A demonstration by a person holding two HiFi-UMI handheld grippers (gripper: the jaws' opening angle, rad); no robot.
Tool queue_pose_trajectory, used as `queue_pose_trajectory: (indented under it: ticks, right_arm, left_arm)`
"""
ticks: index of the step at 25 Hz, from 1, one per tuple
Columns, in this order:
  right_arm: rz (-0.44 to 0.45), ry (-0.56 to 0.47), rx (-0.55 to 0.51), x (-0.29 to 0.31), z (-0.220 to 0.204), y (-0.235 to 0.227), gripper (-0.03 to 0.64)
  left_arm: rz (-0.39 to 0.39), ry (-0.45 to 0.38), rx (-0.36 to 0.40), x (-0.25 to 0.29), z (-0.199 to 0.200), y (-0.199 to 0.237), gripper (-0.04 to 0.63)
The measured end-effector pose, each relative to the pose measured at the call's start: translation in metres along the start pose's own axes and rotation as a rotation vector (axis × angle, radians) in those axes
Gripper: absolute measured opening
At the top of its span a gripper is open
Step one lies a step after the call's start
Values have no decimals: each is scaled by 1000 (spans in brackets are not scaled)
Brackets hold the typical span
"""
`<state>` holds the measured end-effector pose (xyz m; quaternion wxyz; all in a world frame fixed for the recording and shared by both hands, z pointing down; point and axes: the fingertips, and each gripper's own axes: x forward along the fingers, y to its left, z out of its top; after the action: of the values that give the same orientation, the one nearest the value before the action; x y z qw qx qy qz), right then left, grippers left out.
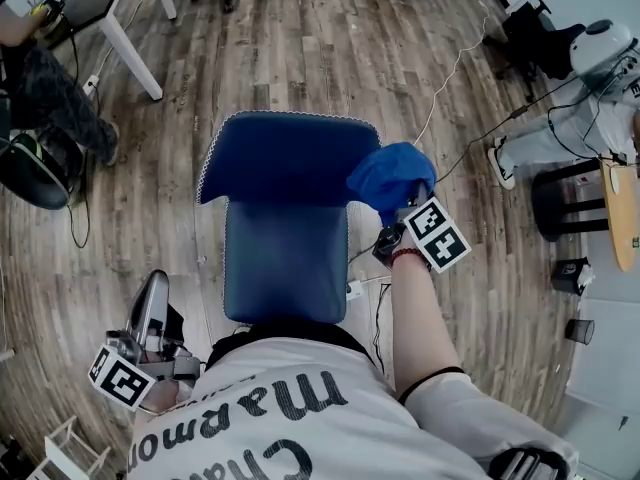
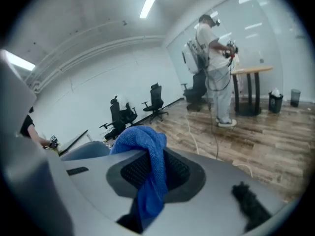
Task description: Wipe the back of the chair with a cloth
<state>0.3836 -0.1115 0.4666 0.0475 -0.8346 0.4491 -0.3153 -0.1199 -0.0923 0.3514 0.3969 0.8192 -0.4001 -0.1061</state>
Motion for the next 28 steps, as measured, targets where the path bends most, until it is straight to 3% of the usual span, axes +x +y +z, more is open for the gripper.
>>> queue_pose_trajectory:
  ticks: [2, 4, 7, 10, 15, 23, 28]
  right_arm:
    - [-7, -74, -67, -13, 7, 15, 77]
    - [100, -74, -166, -21, -6, 56, 77]
    - [272, 25, -243, -26, -49, 117, 77]
    - [375, 130, -253, -22, -86, 159, 77]
    - [525, 193, -336, -20, -123, 233, 77]
    - [682, 298, -395, -33, -178, 316, 77]
    - [765, 391, -416, -48, -217, 345, 77]
  left_arm:
    - [2, -25, -38, -4, 1, 4, 8]
    - [2, -55, -75, -7, 3, 7, 8]
    - [4, -89, -103, -16, 6, 6, 8]
    - [50, -104, -81, -34, 7, 11, 8]
    - [148, -163, -68, -74, 12, 30, 8]
    - [320, -191, 41, -128, 19, 46, 8]
    - [370, -215, 12, -145, 18, 57, 8]
